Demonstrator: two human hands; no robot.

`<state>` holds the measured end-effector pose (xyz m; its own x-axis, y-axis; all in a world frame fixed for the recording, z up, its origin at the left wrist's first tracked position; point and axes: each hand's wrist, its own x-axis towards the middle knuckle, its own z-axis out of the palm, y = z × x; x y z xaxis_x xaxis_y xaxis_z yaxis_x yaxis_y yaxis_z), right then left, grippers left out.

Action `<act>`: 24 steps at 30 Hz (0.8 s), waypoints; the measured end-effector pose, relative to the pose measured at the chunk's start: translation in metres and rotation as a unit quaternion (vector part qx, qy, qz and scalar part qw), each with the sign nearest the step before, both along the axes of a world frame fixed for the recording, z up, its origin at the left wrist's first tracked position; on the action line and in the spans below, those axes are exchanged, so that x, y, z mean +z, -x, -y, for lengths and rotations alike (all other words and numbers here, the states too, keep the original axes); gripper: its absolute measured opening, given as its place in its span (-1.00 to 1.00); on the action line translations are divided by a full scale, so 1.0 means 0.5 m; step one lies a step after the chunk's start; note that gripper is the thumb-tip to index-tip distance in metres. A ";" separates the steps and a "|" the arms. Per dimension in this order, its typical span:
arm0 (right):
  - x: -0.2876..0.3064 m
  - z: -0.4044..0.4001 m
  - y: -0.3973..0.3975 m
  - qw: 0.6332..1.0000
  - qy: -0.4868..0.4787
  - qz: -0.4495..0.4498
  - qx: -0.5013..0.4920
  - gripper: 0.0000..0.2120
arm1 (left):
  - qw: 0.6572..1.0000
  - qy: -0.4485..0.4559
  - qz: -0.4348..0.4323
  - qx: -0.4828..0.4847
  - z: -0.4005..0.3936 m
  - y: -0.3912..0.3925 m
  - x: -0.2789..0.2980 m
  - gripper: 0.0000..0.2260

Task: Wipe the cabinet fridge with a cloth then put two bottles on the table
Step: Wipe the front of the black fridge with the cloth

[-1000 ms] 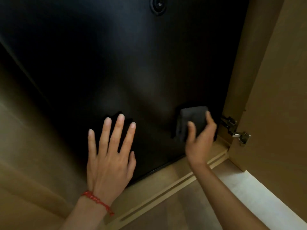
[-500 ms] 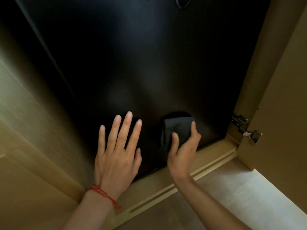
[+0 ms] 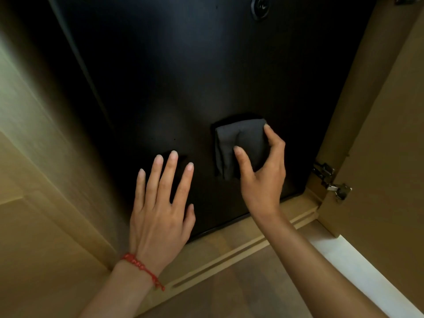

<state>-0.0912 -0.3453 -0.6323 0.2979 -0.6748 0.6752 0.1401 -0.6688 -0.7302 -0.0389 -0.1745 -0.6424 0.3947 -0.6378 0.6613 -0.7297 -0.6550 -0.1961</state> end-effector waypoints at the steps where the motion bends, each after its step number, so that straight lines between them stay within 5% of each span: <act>1: 0.001 0.004 0.009 1.000 -0.003 -0.006 0.010 -0.46 | 1.000 0.001 -0.004 -0.005 0.001 0.005 0.000 -0.41; 24: -0.210 -0.012 0.315 0.932 -0.288 -0.219 0.000 -0.58 | 0.970 -0.051 -0.238 -0.031 -0.017 0.164 -0.189 -0.47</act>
